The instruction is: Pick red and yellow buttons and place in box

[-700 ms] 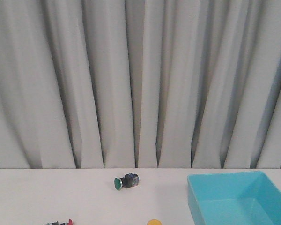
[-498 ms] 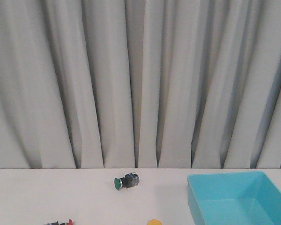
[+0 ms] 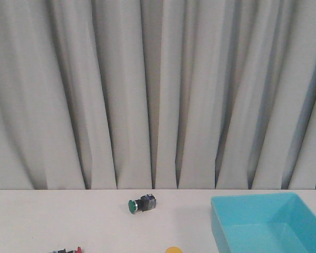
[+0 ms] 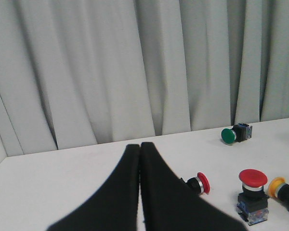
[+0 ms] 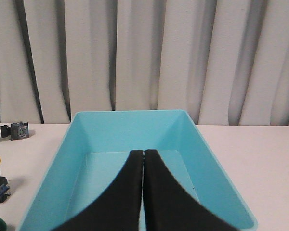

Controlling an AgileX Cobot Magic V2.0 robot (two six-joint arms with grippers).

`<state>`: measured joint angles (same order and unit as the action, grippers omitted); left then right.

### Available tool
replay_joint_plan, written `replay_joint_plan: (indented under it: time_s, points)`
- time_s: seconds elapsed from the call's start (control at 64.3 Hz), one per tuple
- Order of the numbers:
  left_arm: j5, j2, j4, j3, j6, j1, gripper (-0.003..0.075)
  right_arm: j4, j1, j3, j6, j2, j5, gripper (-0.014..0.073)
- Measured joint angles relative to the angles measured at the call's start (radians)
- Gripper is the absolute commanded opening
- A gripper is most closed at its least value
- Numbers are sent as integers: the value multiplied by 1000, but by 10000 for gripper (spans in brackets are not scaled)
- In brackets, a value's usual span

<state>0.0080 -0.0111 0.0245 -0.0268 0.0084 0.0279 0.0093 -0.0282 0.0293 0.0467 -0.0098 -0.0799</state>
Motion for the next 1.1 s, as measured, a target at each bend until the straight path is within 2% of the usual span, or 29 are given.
replay_joint_plan:
  time_s: [0.435,0.544,0.762,1.104]
  points:
    - [70,0,0,0,-85,0,-6,5,0,0,3,0,-17,-3]
    - [96,0,0,27,-120,0,-6,7,0,-39,3,0,-81,-3]
    - [180,118,0,296,-127,0,-6,0,0,-291,20,42,-260,-3]
    - [529,521,0,726,-29,0,-6,-1,0,-684,30,437,-524,-3]
